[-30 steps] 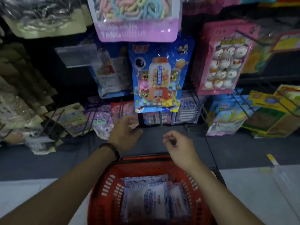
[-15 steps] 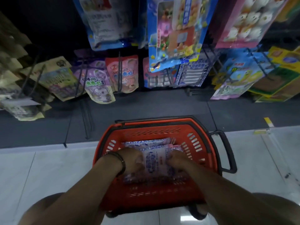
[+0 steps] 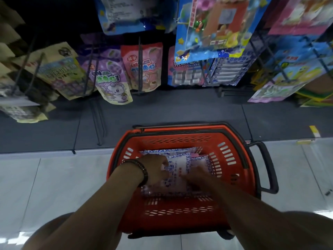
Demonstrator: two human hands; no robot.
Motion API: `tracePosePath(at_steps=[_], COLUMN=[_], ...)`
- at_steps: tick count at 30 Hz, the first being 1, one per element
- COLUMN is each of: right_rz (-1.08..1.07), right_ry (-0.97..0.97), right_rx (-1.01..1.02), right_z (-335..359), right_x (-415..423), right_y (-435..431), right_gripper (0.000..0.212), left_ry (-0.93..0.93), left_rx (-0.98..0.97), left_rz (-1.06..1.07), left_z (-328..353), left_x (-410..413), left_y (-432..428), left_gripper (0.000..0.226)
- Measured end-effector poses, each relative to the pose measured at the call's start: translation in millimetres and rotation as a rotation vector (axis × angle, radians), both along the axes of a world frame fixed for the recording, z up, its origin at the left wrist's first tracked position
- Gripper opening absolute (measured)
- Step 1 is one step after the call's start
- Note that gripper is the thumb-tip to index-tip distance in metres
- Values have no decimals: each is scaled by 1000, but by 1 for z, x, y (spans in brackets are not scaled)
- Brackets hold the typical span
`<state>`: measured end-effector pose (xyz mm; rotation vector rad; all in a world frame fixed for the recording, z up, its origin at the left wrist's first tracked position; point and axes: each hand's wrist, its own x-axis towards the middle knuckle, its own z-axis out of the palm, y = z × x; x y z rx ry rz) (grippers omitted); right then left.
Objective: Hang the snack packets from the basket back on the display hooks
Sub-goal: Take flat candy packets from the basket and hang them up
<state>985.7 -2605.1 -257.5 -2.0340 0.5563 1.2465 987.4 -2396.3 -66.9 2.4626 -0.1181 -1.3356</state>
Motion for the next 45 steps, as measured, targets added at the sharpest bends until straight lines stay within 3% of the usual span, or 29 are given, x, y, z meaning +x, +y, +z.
tracePosePath(at_steps=[3, 8, 11, 14, 16, 19, 22, 24, 29, 35, 38, 40, 42, 45], right_rz=[10, -24, 20, 118, 218, 317, 307, 151, -7, -60, -76, -91, -73, 35], right_ry=[-44, -134, -194, -204, -235, -314, -487, -603, -528, -664, -751, -818, -909, -1027], right_rx=[52, 235, 422, 658, 732, 751, 697, 691, 827, 891, 849, 822, 803, 809], right_z=[18, 56, 106, 161, 194, 225, 251, 258, 253, 264, 269, 272, 277, 284], right_x=[5, 22, 31, 37, 39, 43, 47, 51, 46, 44, 42, 40, 35, 24], right_y=[4, -8, -23, -44, -56, -69, -80, -90, -97, -88, -87, -88, -84, -74], right_gripper=[9, 48, 25, 29, 34, 29, 21, 25, 41, 40, 30, 23, 16, 25], left_ry=[-7, -92, -222, -393, -410, -336, -326, -353, -443, -577, -911, -1060, -887, -543], left_rx=[18, 26, -22, -164, -306, -546, -684, -751, -864, -775, -500, -314, -482, -889], left_rz=[-10, 60, 179, 366, 464, 553, 687, 755, 968, 1045, 1137, 931, 767, 806], left_z=[-1, -1, 2, 5, 9, 26, 37, 47, 77, 95, 94, 90, 90, 99], left_x=[2, -5, -17, -22, -24, -37, -52, -56, -66, -68, -69, -78, -84, -83], left_y=[5, 10, 14, 17, 15, -1, -15, -22, -42, -57, -67, -83, -103, -131], left_gripper=[54, 58, 85, 116, 96, 43, 37, 37, 34, 31, 71, 83, 99, 106])
